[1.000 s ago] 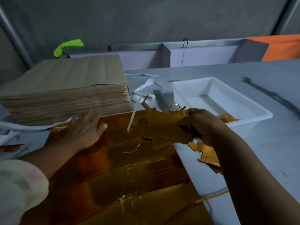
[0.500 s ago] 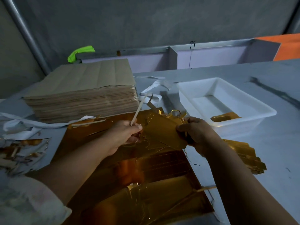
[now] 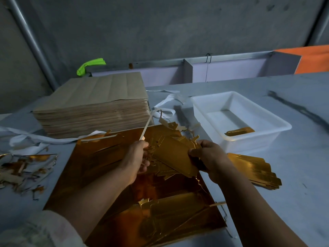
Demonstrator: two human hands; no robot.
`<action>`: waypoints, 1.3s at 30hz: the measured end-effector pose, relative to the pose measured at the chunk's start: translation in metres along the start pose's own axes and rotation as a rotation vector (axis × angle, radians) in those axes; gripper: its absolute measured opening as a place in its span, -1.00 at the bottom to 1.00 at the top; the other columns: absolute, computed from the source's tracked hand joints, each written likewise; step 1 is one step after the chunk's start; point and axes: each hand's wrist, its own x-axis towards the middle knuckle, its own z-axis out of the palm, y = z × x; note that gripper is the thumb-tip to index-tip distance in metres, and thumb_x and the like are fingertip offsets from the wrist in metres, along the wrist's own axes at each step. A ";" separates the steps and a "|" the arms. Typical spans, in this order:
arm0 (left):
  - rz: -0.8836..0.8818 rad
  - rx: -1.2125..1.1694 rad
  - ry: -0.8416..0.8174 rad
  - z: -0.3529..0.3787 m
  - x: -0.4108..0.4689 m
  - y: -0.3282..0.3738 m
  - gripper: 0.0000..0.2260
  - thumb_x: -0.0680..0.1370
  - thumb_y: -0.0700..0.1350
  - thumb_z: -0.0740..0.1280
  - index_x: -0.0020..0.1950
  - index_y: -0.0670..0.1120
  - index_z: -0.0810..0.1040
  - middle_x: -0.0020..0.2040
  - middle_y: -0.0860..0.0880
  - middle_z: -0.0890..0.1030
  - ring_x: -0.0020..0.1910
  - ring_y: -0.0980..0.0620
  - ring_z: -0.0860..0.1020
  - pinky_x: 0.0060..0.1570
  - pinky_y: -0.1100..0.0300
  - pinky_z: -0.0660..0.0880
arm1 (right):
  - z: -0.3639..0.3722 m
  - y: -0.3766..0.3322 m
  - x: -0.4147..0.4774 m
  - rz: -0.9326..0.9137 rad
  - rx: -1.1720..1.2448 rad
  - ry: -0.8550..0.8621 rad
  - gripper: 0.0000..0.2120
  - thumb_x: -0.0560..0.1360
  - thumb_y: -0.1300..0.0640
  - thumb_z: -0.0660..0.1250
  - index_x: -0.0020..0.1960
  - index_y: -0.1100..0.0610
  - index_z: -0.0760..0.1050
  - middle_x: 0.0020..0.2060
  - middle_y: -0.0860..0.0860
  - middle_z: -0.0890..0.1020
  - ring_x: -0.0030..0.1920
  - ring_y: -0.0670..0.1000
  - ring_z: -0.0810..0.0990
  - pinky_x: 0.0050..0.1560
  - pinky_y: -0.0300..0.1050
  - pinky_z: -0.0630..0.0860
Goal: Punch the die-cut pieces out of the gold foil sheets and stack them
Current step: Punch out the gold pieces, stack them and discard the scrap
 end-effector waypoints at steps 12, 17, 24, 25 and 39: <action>0.189 0.326 0.085 0.002 -0.005 -0.001 -0.75 0.66 0.09 0.17 -0.18 0.05 0.44 -0.18 0.00 0.49 -0.23 0.09 0.45 -0.22 0.16 0.43 | 0.000 -0.001 -0.011 -0.034 -0.016 -0.040 -0.90 0.55 0.21 0.39 0.05 0.08 0.53 -0.08 0.12 0.60 -0.10 0.11 0.61 -0.30 -0.13 0.53; 0.171 0.375 0.091 -0.005 -0.001 0.008 -0.71 0.67 0.08 0.13 -0.14 -0.01 0.50 -0.12 -0.03 0.54 -0.16 0.06 0.49 -0.23 0.14 0.39 | -0.011 -0.002 -0.011 -0.029 -0.020 -0.004 -0.90 0.55 0.21 0.38 0.03 0.07 0.52 -0.05 0.12 0.58 -0.08 0.13 0.60 -0.28 -0.12 0.55; 0.013 0.618 0.115 -0.031 0.012 0.007 -0.65 0.65 0.07 0.20 0.38 -0.06 0.41 0.20 -0.12 0.49 0.10 -0.08 0.52 -0.04 0.09 0.48 | -0.024 -0.002 -0.011 -0.033 0.016 0.007 -0.87 0.53 0.21 0.40 0.05 0.07 0.52 -0.03 0.12 0.59 -0.05 0.15 0.62 -0.23 -0.06 0.56; 0.017 0.642 0.150 -0.031 0.013 0.008 -0.55 0.63 0.07 0.23 0.49 -0.03 0.28 0.35 -0.15 0.39 0.25 -0.13 0.46 0.08 0.02 0.47 | -0.023 -0.002 -0.012 -0.033 0.010 -0.008 -0.87 0.54 0.20 0.39 0.06 0.07 0.52 -0.03 0.12 0.60 -0.05 0.15 0.62 -0.24 -0.08 0.56; 0.091 0.086 0.123 0.005 -0.007 0.037 -0.73 0.64 0.01 0.25 0.13 -0.20 0.47 -0.10 -0.15 0.61 -0.22 -0.01 0.65 -0.32 0.20 0.58 | -0.004 0.007 -0.014 0.016 0.139 -0.097 -0.82 0.55 0.25 0.36 0.15 0.17 0.50 -0.03 0.15 0.63 -0.07 0.17 0.63 -0.25 -0.05 0.59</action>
